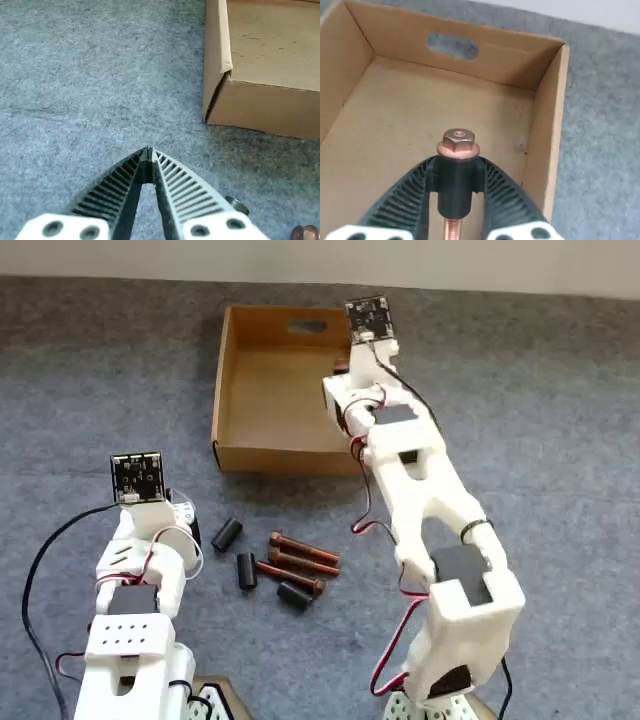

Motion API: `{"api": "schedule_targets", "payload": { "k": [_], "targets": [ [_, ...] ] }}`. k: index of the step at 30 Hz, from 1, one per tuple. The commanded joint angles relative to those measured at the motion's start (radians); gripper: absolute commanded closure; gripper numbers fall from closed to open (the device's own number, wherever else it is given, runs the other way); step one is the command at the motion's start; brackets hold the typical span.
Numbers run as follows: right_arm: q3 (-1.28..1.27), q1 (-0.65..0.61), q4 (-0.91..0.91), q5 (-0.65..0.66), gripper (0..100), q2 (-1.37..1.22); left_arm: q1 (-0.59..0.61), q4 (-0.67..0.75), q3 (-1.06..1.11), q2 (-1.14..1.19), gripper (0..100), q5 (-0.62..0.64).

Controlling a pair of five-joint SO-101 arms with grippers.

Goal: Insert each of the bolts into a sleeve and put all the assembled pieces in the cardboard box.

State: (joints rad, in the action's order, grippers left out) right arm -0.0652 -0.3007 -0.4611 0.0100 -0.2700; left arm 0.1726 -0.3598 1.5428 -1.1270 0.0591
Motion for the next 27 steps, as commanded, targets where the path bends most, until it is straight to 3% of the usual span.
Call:
{"api": "schedule_targets", "payload": {
  "k": [1,9,14,27],
  "targets": [
    [0.174,0.012,-0.127,-0.011,99.3,-0.028,0.002,0.017,-0.007,0.001,98,-0.009],
    [0.440,-0.012,-0.340,-0.023,99.3,-0.222,0.002,0.017,-0.007,0.001,98,-0.009],
    [0.610,0.002,-0.470,-0.207,99.3,-0.331,0.002,0.017,-0.007,0.001,98,-0.009],
    [0.977,0.005,-0.771,-0.044,99.3,-0.573,0.002,0.017,-0.007,0.001,98,-0.009]
  ]
}}
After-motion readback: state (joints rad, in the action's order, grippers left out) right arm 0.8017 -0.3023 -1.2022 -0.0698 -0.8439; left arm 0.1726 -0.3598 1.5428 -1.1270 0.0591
